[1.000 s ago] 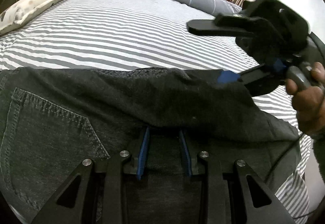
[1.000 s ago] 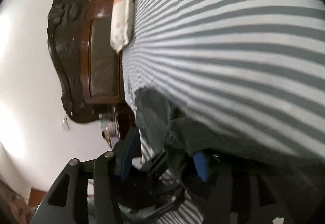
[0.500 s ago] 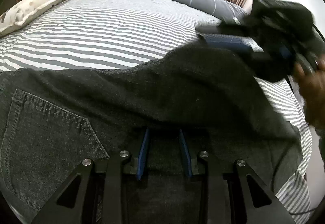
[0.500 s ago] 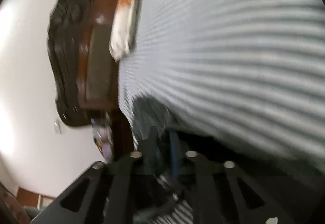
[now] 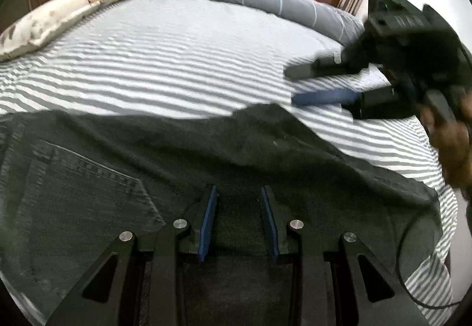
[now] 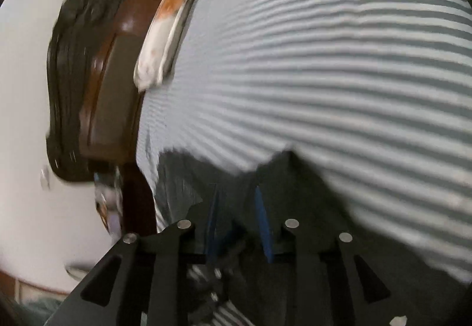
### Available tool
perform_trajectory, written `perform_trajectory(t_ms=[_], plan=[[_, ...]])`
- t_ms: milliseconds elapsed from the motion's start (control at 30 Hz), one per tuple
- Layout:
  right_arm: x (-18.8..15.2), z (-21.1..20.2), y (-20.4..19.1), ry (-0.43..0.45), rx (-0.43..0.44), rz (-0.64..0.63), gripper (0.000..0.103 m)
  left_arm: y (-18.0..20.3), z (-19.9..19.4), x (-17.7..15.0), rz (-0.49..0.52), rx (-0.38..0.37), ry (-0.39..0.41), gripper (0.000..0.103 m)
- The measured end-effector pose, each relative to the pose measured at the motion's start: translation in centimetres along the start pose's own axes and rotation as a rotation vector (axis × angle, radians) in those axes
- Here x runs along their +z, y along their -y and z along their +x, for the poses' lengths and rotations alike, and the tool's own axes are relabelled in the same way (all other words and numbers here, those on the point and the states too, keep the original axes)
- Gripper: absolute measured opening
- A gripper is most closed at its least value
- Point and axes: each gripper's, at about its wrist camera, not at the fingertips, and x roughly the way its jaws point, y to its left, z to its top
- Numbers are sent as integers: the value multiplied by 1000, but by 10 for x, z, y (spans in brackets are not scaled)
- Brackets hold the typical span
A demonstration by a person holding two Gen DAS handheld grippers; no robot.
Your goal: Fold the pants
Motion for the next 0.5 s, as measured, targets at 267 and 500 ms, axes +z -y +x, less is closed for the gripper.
perform_trajectory(t_ms=[267, 500], plan=[[-8, 39, 7, 23, -322, -41, 16, -15, -4, -13, -41, 23, -115, 32], [-16, 6, 4, 107, -383, -29, 24, -20, -13, -21, -13, 44, -168, 32]])
